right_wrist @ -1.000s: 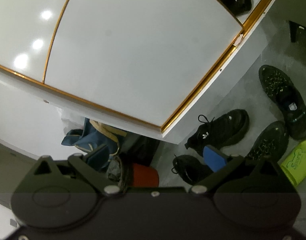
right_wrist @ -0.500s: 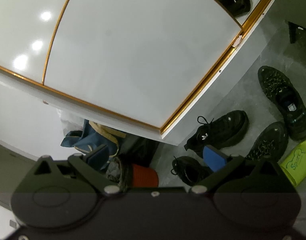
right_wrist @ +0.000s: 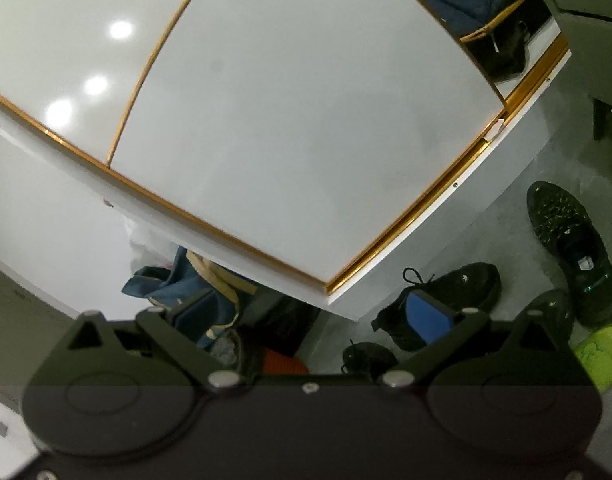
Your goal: Organize scattered shoes
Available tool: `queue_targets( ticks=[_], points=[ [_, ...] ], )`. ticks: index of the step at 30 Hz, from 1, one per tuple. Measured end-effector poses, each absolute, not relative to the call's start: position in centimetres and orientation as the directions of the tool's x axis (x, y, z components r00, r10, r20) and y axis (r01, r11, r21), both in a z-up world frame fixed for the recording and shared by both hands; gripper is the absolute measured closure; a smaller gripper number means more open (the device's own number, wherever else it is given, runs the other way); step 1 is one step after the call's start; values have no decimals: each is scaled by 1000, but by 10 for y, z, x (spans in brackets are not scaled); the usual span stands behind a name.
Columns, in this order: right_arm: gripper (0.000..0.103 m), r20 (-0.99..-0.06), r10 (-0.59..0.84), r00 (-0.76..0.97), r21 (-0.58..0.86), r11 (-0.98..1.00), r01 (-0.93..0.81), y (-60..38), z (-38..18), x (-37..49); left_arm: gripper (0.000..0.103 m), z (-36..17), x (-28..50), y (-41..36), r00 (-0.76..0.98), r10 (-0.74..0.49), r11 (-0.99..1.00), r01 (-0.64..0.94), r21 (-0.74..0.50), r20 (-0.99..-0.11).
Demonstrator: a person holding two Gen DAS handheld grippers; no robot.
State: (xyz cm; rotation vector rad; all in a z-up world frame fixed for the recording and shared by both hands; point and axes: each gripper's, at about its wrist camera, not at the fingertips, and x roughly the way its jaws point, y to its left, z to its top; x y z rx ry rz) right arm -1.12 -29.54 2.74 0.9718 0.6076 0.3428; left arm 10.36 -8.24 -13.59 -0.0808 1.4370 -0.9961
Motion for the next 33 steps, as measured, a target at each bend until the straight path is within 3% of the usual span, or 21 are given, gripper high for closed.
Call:
queue_targets(
  ticks=[4, 9, 12, 16, 17, 18, 19, 22, 27, 33],
  points=[
    [0, -286, 543, 790, 859, 511, -40, -295, 33, -12, 27, -163, 99, -143, -88, -626, 687, 408, -601, -775],
    [0, -211, 639, 740, 876, 459, -146, -283, 40, -7, 30, -220, 112, -191, -49, -462, 851, 256, -458, -886],
    [0, -196, 653, 732, 878, 449, -164, -283, 42, -6, 33, -239, 109, -196, -20, -368, 900, 244, -362, -929],
    [0, -179, 669, 722, 880, 436, -186, -283, 44, -4, 35, -257, 96, -195, -47, -400, 893, 207, -401, -915],
    [0, -180, 669, 721, 881, 436, -185, -283, 43, -3, 38, -260, 93, -198, -48, -426, 879, 215, -426, -904],
    [0, -180, 669, 721, 881, 436, -184, -284, 43, -3, 50, -261, 92, -200, -49, -443, 869, 223, -442, -895],
    [0, -181, 669, 721, 881, 436, -184, -284, 43, -2, 72, -262, 90, -202, -49, -460, 859, 231, -458, -887],
    [0, -184, 670, 719, 881, 437, -181, -284, 42, 0, 87, -265, 87, -207, -51, -509, 825, 254, -504, -859],
    [0, -189, 671, 717, 882, 437, -177, -284, 41, 1, 95, -235, 69, -217, -130, -471, 759, 444, -476, -872],
    [0, -184, 673, 716, 877, 442, -190, -279, 42, -5, 95, -176, 62, -171, -131, -375, 705, 603, -374, -918]
  ],
)
